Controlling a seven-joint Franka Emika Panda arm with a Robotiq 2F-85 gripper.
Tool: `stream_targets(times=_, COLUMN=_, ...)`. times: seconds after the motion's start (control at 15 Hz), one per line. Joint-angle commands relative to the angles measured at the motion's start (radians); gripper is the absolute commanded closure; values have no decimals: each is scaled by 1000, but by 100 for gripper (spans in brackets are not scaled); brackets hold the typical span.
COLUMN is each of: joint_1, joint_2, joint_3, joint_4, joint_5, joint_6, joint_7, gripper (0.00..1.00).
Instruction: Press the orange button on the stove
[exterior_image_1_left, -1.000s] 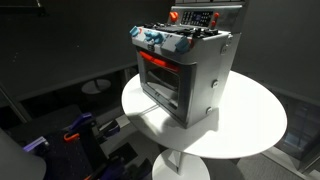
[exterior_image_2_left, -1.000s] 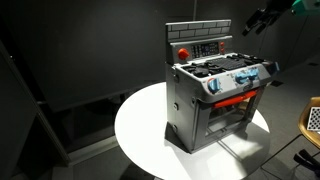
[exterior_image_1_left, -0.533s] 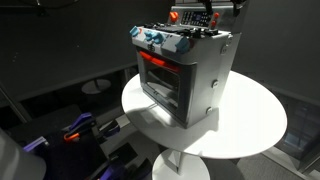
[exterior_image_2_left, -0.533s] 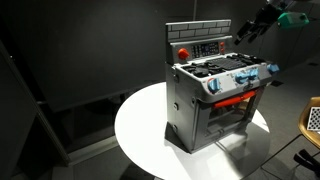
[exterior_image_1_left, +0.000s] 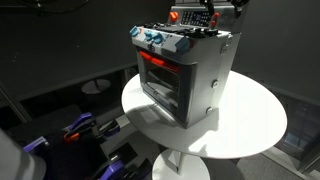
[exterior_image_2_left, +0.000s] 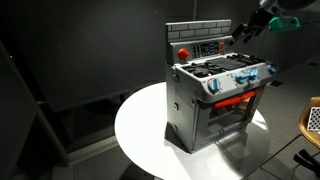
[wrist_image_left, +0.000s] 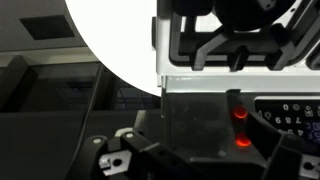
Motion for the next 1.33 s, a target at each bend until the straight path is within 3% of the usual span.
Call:
stream_targets(times=0.0, joint_1=-3, joint_2=41, joint_3=4, joint_4=52, joint_5=-38, joint_6=11, joint_7=55, gripper=0)
stream_targets(times=1.27, joint_1=-5, joint_2=118, joint_3=14, joint_4=133, joint_5=-13, joint_6=-1, joint_7=46, gripper=0)
